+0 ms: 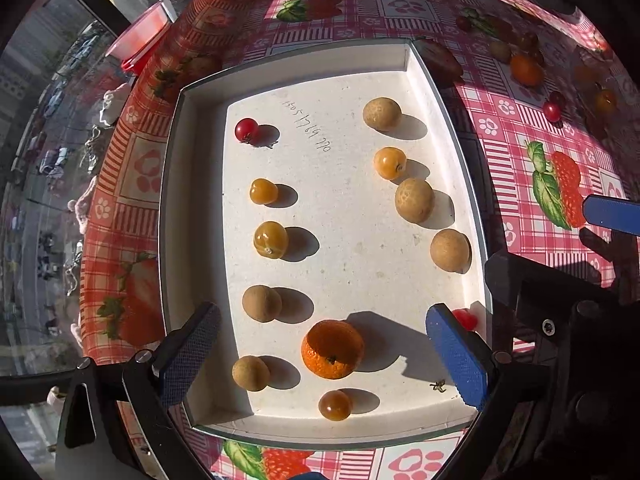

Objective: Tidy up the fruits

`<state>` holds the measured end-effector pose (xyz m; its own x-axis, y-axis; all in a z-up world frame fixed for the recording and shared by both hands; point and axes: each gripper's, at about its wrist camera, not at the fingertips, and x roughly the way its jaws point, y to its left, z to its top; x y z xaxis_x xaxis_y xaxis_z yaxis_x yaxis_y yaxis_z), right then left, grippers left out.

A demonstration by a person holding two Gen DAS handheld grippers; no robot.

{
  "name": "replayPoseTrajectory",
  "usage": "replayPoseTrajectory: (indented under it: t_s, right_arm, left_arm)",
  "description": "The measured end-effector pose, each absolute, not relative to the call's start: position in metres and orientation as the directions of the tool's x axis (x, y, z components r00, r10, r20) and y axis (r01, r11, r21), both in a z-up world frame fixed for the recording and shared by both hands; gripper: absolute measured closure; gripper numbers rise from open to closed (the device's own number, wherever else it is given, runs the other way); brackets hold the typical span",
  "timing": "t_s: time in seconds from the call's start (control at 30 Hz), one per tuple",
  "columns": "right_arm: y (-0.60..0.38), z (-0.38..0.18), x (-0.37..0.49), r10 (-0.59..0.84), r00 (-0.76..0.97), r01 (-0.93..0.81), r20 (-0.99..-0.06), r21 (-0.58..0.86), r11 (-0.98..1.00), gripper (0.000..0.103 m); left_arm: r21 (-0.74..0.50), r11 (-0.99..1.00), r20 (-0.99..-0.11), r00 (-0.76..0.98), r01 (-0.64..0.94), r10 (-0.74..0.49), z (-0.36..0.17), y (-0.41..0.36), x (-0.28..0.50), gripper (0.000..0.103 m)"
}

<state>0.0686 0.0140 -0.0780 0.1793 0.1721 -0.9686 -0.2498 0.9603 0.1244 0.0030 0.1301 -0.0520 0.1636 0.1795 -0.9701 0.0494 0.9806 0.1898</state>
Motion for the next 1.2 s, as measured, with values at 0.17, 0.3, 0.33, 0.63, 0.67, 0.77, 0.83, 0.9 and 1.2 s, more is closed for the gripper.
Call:
replayPoseTrajectory:
  t_s: [0.17,0.3,0.33,0.63,0.67,0.77,0.83,0.9,1.2]
  right_arm:
    - [0.0142,-0.0772,0.0666,0.173,0.181,-0.251,-0.968,0.125,0.960,0.000]
    - [0.0147,-0.0772,0.0656,0.172,0.180,-0.252,-0.968,0.124,0.960,0.000]
    - [0.0152,-0.0773,0.0652,0.171,0.180,-0.253,-0.969,0.123,0.960,0.000]
    - [0.0164,-0.0789,0.0635,0.169,0.176,-0.257,-0.970,0.121,0.959,0.000]
    - [0.0165,-0.0789,0.0633,0.169,0.176,-0.257,-0.970,0.120,0.959,0.000]
    - [0.0171,-0.0791,0.0631,0.167,0.177,-0.258,-0.970,0.119,0.959,0.000]
    - [0.0173,-0.0794,0.0628,0.167,0.176,-0.257,-0.970,0.118,0.959,0.000]
    - [0.0170,-0.0791,0.0635,0.167,0.175,-0.258,-0.970,0.119,0.959,0.000]
    - [0.0163,-0.0797,0.0631,0.168,0.174,-0.258,-0.970,0.120,0.959,0.000]
  left_arm:
    - [0.191,0.980,-0.970,0.166,0.060,0.179,-0.0509,0.1280,0.0009,0.000]
    - [0.197,0.978,-0.969,0.169,0.067,0.183,-0.0497,0.1243,-0.0017,0.000]
    - [0.197,0.978,-0.968,0.169,0.068,0.183,-0.0493,0.1239,-0.0020,0.000]
    - [0.203,0.976,-0.967,0.170,0.076,0.188,-0.0472,0.1246,-0.0037,0.000]
    - [0.202,0.976,-0.968,0.170,0.077,0.187,-0.0470,0.1245,-0.0040,0.000]
    - [0.201,0.977,-0.968,0.170,0.078,0.186,-0.0467,0.1245,-0.0045,0.000]
    - [0.200,0.977,-0.968,0.171,0.081,0.184,-0.0473,0.1257,-0.0045,0.000]
    - [0.199,0.976,-0.968,0.171,0.083,0.183,-0.0473,0.1253,-0.0053,0.000]
    - [0.200,0.976,-0.968,0.169,0.086,0.183,-0.0478,0.1251,-0.0070,0.000]
